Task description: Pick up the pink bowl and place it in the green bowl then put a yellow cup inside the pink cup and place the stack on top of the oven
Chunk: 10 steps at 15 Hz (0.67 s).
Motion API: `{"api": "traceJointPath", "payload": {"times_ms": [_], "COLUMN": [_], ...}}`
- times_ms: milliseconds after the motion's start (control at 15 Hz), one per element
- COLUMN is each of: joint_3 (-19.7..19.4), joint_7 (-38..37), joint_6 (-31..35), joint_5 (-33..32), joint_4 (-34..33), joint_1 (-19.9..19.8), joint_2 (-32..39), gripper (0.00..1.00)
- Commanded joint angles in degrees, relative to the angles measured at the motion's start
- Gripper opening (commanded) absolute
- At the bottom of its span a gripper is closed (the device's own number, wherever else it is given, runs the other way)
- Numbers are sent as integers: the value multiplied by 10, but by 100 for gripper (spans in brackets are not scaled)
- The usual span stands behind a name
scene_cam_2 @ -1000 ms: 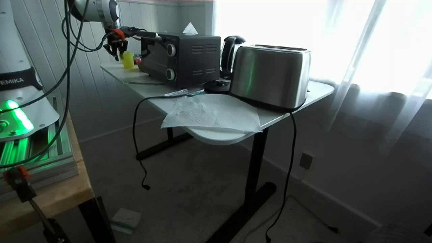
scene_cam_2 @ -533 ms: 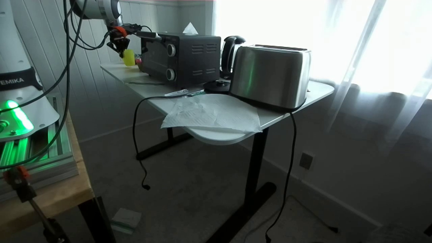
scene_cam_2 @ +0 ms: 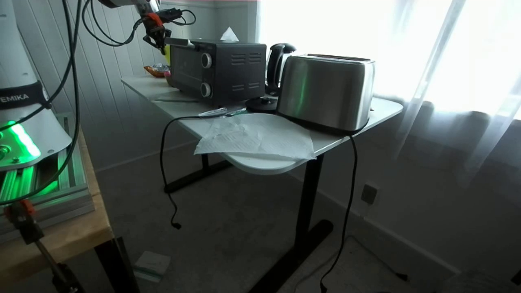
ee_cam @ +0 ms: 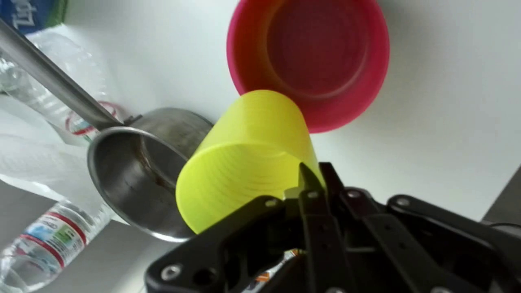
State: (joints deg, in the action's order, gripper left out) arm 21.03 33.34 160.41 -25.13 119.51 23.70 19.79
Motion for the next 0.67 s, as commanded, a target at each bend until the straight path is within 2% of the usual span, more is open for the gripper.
{"api": "traceJointPath", "payload": {"times_ms": [0, 600], "joint_3": [-8, 13], "joint_7": [-36, -29], "joint_6": [-44, -64], "joint_5": [0, 20], "joint_4": [20, 7], "joint_1": [0, -5], "joint_2": [-27, 21], "gripper": [1, 1]}}
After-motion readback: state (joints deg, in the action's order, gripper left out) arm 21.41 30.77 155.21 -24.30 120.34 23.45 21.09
